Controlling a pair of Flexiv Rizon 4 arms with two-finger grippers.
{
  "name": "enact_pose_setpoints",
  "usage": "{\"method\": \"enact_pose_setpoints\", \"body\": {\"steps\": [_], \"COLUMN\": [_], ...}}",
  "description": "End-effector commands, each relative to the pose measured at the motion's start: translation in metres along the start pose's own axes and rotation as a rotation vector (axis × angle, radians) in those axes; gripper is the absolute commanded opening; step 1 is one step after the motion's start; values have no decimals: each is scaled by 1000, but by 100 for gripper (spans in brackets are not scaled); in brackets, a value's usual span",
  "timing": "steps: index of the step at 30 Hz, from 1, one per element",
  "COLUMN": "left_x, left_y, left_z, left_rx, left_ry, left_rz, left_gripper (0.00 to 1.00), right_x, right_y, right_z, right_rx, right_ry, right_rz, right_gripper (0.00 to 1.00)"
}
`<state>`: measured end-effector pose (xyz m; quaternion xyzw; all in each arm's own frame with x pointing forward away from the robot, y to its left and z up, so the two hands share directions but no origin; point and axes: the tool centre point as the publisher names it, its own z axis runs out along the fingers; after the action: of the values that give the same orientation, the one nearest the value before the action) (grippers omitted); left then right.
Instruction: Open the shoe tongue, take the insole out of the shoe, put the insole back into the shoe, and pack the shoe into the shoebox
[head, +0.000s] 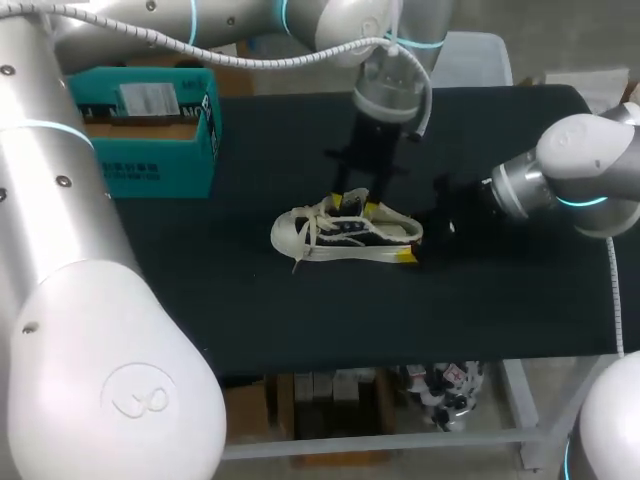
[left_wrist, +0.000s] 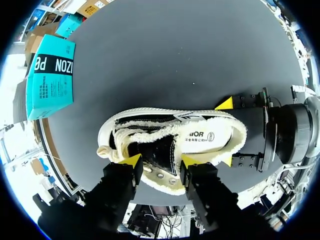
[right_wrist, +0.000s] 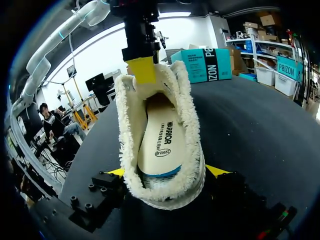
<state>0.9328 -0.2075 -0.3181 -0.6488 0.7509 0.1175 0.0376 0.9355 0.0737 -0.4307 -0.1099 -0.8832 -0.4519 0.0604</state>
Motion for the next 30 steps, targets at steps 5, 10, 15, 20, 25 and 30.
{"method": "enact_pose_setpoints", "body": {"steps": [5, 10, 15, 20, 25, 30], "left_x": [1, -9, -23, -43, -65, -84], "left_y": [0, 7, 14, 21, 33, 43], "left_z": [2, -1, -4, -5, -7, -2], "left_rx": [-10, 21, 58, 109, 188, 276], "left_ry": [-6, 50, 138, 243, 370, 493], "left_rz": [-16, -28, -36, -76, -146, -235], "left_gripper": [24, 0, 0, 0, 0, 0], "right_x": [-3, -3, -3, -3, -3, -3], "right_y": [-9, -9, -9, -9, -9, -9], "right_z": [8, 8, 8, 8, 8, 8], "right_rx": [-2, -2, -2, -2, -2, -2], "right_ry": [5, 5, 5, 5, 5, 5], "right_rz": [1, 1, 1, 1, 1, 1], "right_gripper": [0, 0, 0, 0, 0, 0]}}
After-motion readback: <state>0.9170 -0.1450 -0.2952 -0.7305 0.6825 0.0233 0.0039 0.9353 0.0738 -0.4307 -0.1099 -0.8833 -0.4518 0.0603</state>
